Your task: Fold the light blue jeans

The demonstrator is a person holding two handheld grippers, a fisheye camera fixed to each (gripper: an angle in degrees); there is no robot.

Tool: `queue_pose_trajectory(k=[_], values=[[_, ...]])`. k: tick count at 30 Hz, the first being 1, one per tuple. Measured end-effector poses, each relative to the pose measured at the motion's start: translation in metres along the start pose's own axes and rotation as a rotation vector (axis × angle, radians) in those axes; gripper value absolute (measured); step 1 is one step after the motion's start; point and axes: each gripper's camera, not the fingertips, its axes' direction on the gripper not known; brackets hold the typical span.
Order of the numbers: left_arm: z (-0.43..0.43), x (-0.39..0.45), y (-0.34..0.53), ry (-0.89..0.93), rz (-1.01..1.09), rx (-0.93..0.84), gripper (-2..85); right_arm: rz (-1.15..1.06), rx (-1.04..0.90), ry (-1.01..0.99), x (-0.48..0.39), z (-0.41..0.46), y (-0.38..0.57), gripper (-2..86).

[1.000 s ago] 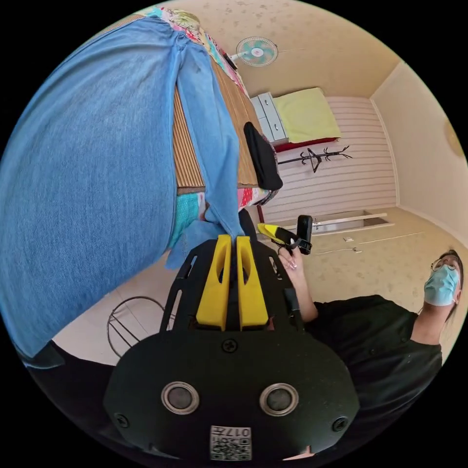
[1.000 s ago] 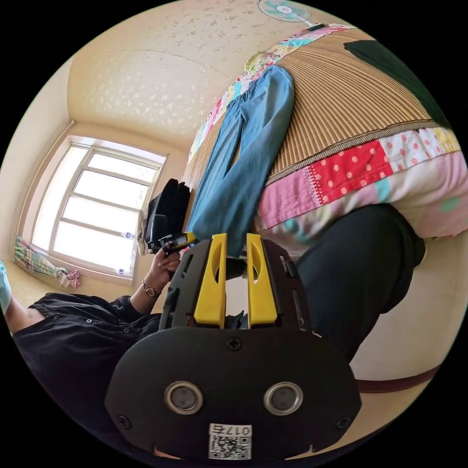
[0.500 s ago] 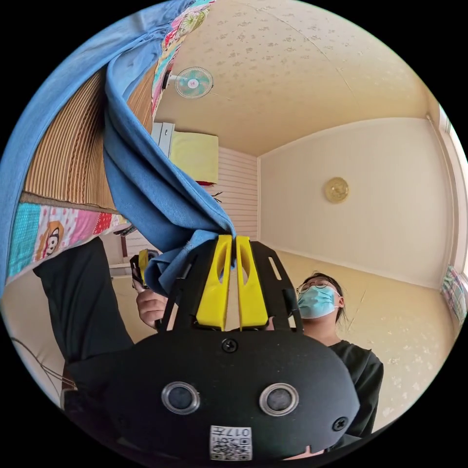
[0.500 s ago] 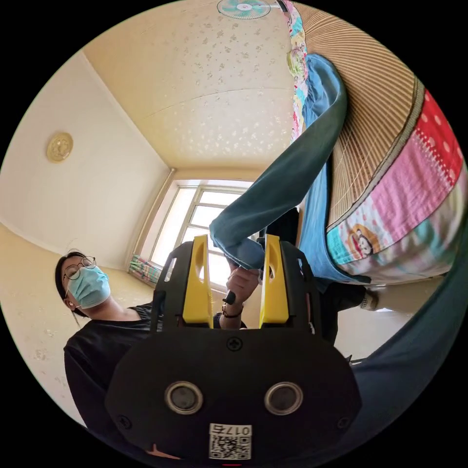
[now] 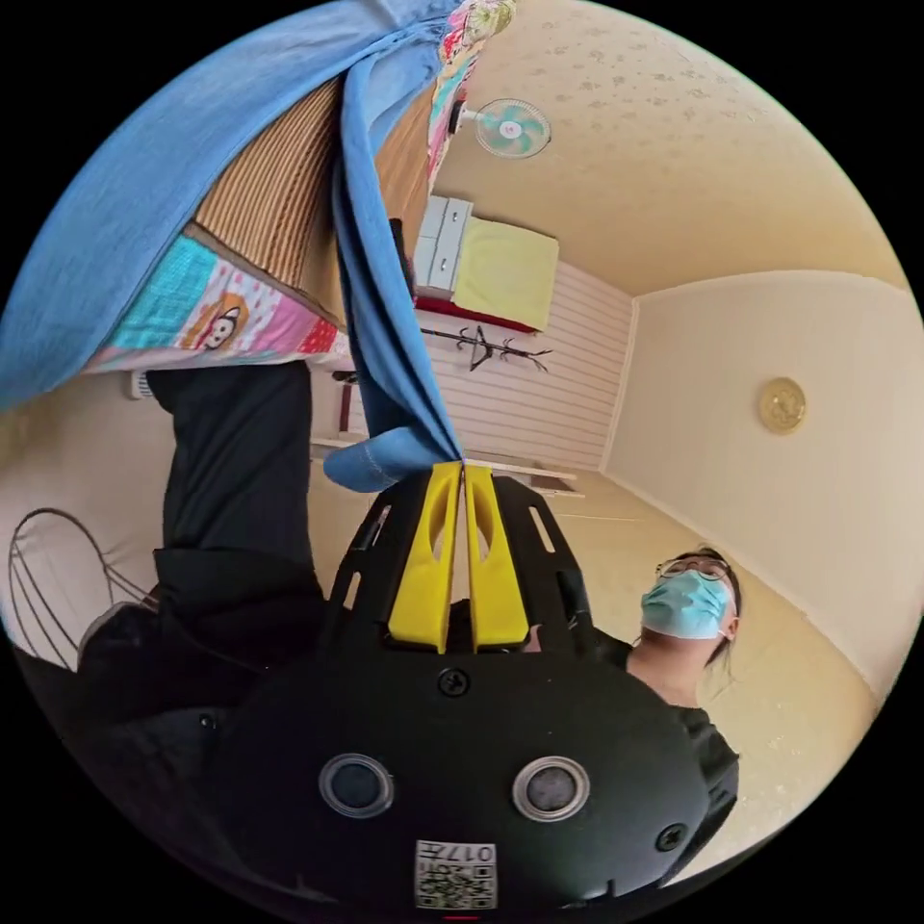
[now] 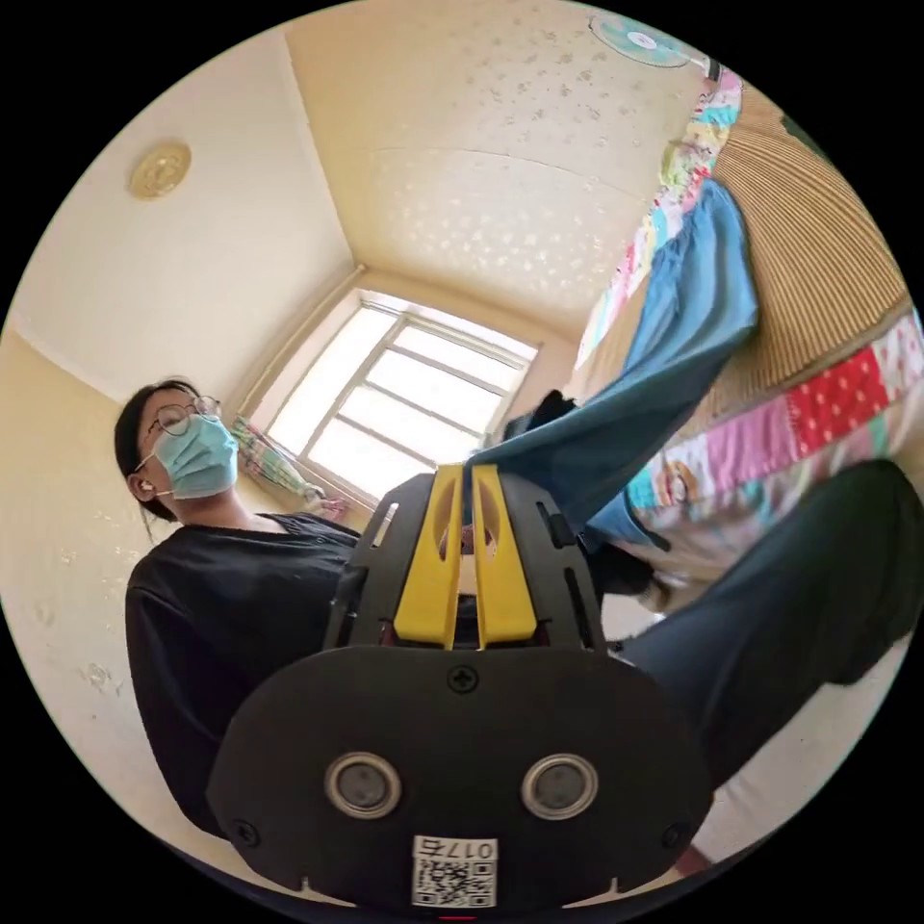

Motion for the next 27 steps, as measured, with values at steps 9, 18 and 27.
queue_pose_trajectory(k=[9, 18, 27], values=[[0.021, -0.09, 0.021, -0.351, -0.215, 0.033, -0.8, 0.448, -0.187, 0.446, 0.064, 0.02, 0.052, 1.3], [0.079, -0.074, 0.006, -0.32, -0.034, -0.066, 4.2, 0.208, -0.146, 0.047, 0.045, 0.043, 0.04, 1.0], [0.154, -0.145, -0.011, -0.481, -0.04, -0.189, 9.8, 0.433, -0.211, 0.425, 0.07, 0.05, 0.047, 0.8]])
